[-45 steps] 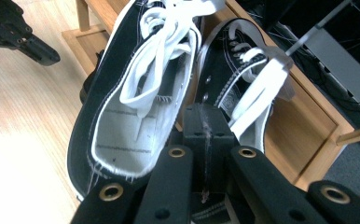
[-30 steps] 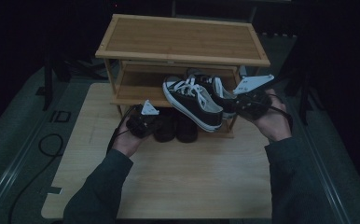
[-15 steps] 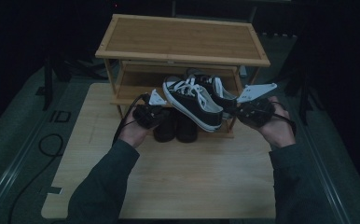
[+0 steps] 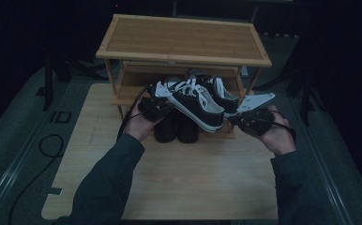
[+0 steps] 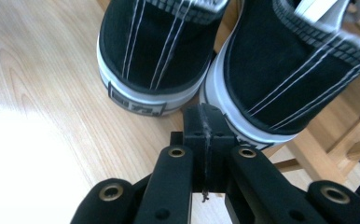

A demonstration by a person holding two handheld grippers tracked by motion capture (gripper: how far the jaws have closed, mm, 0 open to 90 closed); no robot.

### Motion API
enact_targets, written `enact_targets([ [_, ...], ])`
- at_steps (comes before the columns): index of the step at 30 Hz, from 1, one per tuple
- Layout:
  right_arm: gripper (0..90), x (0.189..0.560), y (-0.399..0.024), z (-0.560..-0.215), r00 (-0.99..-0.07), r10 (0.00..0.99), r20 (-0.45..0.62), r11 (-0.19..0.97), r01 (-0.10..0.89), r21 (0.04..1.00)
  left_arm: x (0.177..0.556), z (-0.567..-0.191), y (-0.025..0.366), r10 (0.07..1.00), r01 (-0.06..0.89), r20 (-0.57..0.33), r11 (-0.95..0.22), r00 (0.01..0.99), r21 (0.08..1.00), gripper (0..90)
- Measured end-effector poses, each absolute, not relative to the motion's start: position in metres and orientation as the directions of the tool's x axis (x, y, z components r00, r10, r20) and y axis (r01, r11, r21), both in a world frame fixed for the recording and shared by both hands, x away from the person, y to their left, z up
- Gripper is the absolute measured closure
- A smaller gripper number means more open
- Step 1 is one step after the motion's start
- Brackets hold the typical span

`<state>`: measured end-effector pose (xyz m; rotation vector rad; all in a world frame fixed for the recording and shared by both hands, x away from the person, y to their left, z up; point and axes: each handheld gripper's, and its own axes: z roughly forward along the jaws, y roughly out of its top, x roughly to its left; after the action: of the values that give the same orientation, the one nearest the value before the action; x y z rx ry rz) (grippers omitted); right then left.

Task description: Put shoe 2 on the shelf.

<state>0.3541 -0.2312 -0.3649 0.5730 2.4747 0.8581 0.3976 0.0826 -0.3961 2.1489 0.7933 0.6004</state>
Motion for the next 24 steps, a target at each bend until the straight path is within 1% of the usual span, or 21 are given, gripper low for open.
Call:
enact_targets([
  [8,89.7,0.355,-0.23,-0.372,-0.816,0.511,-0.271,0.722,0.236,0.651,0.4,-0.394,0.081,0.709,0.352,0.178,-0.532,0.683,0.771,90.0],
  [17,89.7,0.356,-0.229,-0.38,-0.821,0.509,-0.26,0.722,0.241,0.649,0.402,-0.395,0.08,0.731,0.368,0.175,-0.517,0.66,0.773,90.0],
  [20,89.7,0.356,-0.228,-0.382,-0.826,0.501,-0.258,0.725,0.237,0.646,0.404,-0.395,0.08,0.74,0.372,0.173,-0.508,0.649,0.776,90.0],
  [21,89.7,0.355,-0.228,-0.383,-0.831,0.494,-0.257,0.728,0.234,0.644,0.405,-0.395,0.081,0.743,0.38,0.158,-0.497,0.65,0.78,90.0],
  [24,89.7,0.354,-0.226,-0.385,-0.836,0.484,-0.257,0.734,0.229,0.639,0.406,-0.394,0.08,0.744,0.382,0.163,-0.503,0.648,0.775,90.0],
])
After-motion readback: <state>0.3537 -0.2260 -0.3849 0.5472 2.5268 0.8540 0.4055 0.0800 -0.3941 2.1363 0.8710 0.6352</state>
